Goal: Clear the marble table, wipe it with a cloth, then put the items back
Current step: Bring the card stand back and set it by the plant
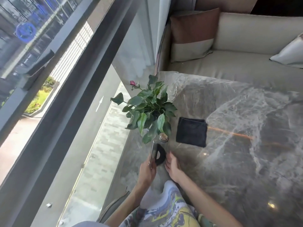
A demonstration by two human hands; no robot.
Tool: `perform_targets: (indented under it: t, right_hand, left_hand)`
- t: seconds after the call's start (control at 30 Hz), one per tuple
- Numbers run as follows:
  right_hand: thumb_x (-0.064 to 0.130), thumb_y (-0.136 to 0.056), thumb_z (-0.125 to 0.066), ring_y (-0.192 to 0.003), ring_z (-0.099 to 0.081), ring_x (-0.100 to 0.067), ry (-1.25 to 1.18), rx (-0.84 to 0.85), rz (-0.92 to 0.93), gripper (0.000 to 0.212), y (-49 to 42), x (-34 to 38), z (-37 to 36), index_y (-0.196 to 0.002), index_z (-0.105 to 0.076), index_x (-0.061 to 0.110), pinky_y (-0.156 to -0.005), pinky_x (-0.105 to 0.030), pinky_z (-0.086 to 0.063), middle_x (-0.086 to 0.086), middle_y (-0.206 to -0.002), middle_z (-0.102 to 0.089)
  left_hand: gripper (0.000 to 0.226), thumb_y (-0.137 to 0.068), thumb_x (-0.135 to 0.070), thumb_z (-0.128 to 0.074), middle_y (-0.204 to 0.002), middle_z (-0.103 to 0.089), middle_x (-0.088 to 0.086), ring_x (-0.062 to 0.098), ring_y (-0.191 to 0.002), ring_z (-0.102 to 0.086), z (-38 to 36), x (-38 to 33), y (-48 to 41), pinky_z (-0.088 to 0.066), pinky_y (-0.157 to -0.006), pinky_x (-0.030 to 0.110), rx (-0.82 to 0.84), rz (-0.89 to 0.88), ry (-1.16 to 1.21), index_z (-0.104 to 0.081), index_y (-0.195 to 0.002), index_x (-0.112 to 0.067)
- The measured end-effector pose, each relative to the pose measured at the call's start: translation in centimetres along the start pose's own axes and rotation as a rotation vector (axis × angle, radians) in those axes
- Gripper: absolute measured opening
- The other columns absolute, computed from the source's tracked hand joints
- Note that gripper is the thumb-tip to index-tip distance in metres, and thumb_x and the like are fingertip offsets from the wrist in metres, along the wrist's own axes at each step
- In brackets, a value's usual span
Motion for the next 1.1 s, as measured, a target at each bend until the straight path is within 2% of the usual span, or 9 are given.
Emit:
perform_targets:
  t: [0.2, 0.43, 0.6, 0.7, 0.8, 0.9, 0.97, 1.03, 1.1]
  right_hand:
    - [0.05, -0.099, -0.031, -0.146, -0.025, -0.013, 0.003, 0.048, -0.011, 0.06, -0.3, -0.1, -0.3, -0.151, -0.028, 0.02, -0.119, -0.03, -0.017, 0.004, -0.159, -0.028]
    - [0.05, -0.099, -0.031, -0.147, -0.024, -0.016, -0.004, 0.055, -0.006, 0.063, -0.5, 0.1, -0.1, -0.152, -0.025, 0.016, -0.12, -0.031, -0.016, 0.001, -0.159, -0.026]
    - [0.051, -0.099, -0.031, -0.146, -0.026, -0.017, 0.003, 0.048, -0.005, 0.064, -0.5, 0.2, -0.1, -0.151, -0.027, 0.015, -0.119, -0.032, -0.018, 0.0, -0.158, -0.029]
    - [0.054, -0.098, -0.03, -0.146, -0.027, -0.017, 0.055, 0.061, -0.01, 0.063, -0.5, 0.2, 0.1, -0.151, -0.029, 0.019, -0.117, -0.033, -0.022, 0.002, -0.158, -0.03]
    - [0.056, -0.098, -0.029, -0.143, -0.032, -0.016, 0.171, 0.104, 0.002, 0.061, -0.1, 0.6, 0.6, -0.15, -0.031, 0.025, -0.106, -0.031, -0.032, 0.005, -0.157, -0.033]
    - [0.055, -0.099, -0.028, -0.137, -0.042, -0.024, 0.301, 0.143, 0.045, 0.061, 1.6, 2.6, 1.9, -0.148, -0.035, 0.019, -0.109, -0.04, -0.036, -0.003, -0.152, -0.042]
    - [0.053, -0.1, -0.025, -0.129, -0.051, -0.027, 0.408, 0.169, 0.112, 0.06, 3.3, 4.5, 3.4, -0.143, -0.042, 0.015, -0.107, -0.041, -0.04, -0.011, -0.144, -0.051]
    - [0.049, -0.102, -0.024, -0.121, -0.057, -0.027, 0.483, 0.161, 0.201, 0.057, 5.5, 6.5, 6.2, -0.137, -0.05, 0.012, -0.1, -0.036, -0.046, -0.014, -0.136, -0.057]
    - [0.04, -0.104, -0.029, -0.113, -0.059, -0.026, 0.498, 0.081, 0.28, 0.05, 8.0, 7.9, 10.5, -0.133, -0.054, 0.008, -0.085, -0.023, -0.05, -0.016, -0.13, -0.06]
  left_hand:
    - [0.024, -0.096, -0.012, -0.045, -0.069, -0.064, 0.026, 0.045, -0.064, -0.059, 0.4, -0.2, 0.4, -0.024, -0.05, 0.024, -0.015, 0.059, 0.039, -0.059, -0.09, 0.006]
    - [0.028, -0.098, -0.014, -0.043, -0.068, -0.062, 0.025, 0.045, -0.063, -0.058, 1.1, -1.3, 0.8, -0.024, -0.051, 0.027, -0.025, 0.039, 0.029, -0.059, -0.097, 0.009]
    - [0.022, -0.097, -0.01, -0.044, -0.06, -0.047, 0.006, 0.028, -0.05, -0.043, 0.8, -1.0, 0.9, -0.025, -0.052, 0.026, -0.032, 0.04, 0.062, -0.059, -0.092, 0.006]
    - [0.024, -0.097, -0.014, -0.042, -0.063, -0.047, 0.007, 0.02, -0.055, -0.039, 0.2, -0.2, 0.8, -0.029, -0.054, 0.03, 0.015, 0.092, 0.089, -0.055, -0.083, 0.002]
    - [0.031, -0.094, -0.024, -0.044, -0.075, -0.058, 0.015, 0.028, -0.067, -0.052, -0.6, 0.7, 0.9, -0.033, -0.06, 0.03, 0.139, 0.173, 0.111, -0.056, -0.079, 0.0]
    - [0.017, -0.091, -0.017, -0.054, -0.109, -0.066, 0.021, 0.035, -0.102, -0.062, -1.4, 1.1, 1.6, -0.044, -0.077, 0.034, 0.33, 0.257, 0.038, -0.062, -0.101, -0.006]
    - [0.043, -0.089, -0.016, -0.052, -0.132, -0.056, 0.016, 0.03, -0.121, -0.055, -2.5, 1.7, 2.9, -0.044, -0.093, 0.031, 0.471, 0.318, -0.067, -0.05, -0.131, -0.005]
    - [0.051, -0.091, -0.018, -0.05, -0.141, -0.049, 0.015, 0.029, -0.128, -0.05, -3.9, 1.6, 4.0, -0.042, -0.101, 0.033, 0.547, 0.324, -0.144, -0.042, -0.139, -0.005]
    - [0.045, -0.091, -0.018, -0.049, -0.137, -0.052, 0.016, 0.03, -0.123, -0.053, -5.5, -0.2, 4.8, -0.043, -0.099, 0.033, 0.568, 0.298, -0.152, -0.047, -0.136, -0.008]
Point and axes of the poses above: each hand's wrist, its own y-axis away from the middle knuckle, its own z-axis out of the back of the hand, x = y × z, the point moved 9 cm from there along -y, towards the middle knuckle
